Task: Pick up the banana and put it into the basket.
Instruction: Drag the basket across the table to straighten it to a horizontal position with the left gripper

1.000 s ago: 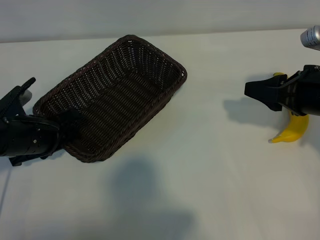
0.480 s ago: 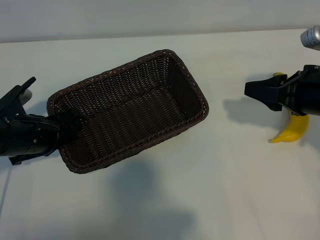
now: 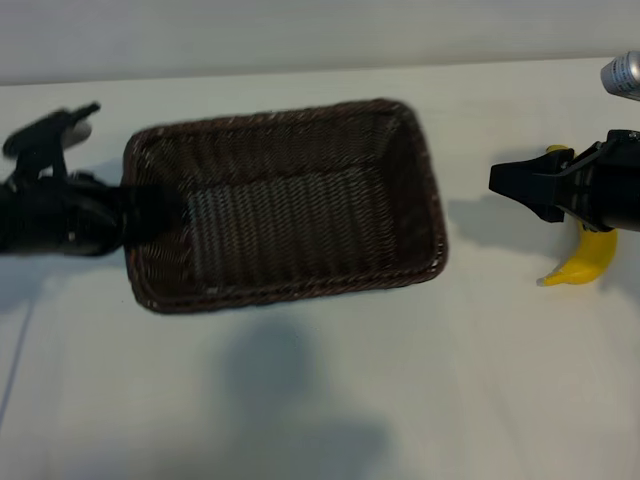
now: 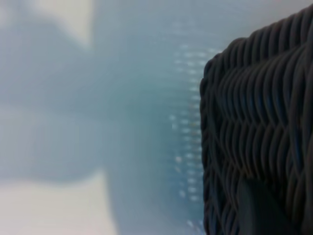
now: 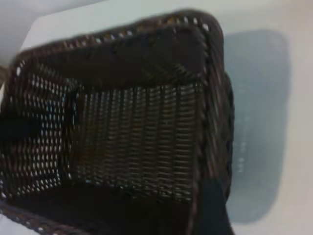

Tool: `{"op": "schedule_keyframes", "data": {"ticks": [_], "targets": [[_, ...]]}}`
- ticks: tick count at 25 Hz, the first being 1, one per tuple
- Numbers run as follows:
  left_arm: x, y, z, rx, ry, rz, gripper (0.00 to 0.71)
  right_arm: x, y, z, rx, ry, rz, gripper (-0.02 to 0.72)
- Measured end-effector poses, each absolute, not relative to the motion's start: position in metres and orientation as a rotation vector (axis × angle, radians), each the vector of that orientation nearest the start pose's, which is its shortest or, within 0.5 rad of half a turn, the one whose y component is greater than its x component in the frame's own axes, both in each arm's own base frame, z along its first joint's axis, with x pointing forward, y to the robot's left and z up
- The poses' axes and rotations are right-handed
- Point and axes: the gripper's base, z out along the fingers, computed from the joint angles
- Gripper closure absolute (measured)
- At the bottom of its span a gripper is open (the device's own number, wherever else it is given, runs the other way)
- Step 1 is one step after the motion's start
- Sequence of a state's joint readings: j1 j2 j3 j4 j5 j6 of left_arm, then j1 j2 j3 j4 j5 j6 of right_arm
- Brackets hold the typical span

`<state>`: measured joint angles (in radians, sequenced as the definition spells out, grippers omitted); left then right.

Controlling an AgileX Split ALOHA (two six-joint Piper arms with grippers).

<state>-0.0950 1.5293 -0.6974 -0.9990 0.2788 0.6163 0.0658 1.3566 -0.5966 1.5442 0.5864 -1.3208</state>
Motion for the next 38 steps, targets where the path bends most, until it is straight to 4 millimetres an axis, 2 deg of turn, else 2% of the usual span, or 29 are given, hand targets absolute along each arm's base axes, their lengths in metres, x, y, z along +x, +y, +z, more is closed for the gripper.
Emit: {"op": "schedule_keyframes", "data": {"ticks": [5,9,16,23,29,38], "targets": [[0.292,-0.053,0.204,-0.139,2.446,-0.524,0.557,0.242,0.066,0.220,-0.142,2.242,0.814,0.191],[0.299,-0.056,0.206,-0.064,2.468,-0.526,0.557,0.243,0.066,0.221,-0.118,2.234,0.826,0.191],[0.327,-0.063,0.174,-0.050,2.594,-0.581,0.557,0.244,0.066,0.222,-0.083,2.224,0.837,0.191],[0.343,-0.068,0.143,-0.096,2.698,-0.640,0.557,0.244,0.066,0.222,-0.081,2.225,0.833,0.191],[0.347,-0.069,0.139,-0.168,2.716,-0.668,0.557,0.245,0.065,0.221,-0.074,2.227,0.819,0.191],[0.349,-0.071,0.141,-0.149,2.726,-0.698,0.557,0.245,0.065,0.221,-0.073,2.227,0.817,0.191]]}}
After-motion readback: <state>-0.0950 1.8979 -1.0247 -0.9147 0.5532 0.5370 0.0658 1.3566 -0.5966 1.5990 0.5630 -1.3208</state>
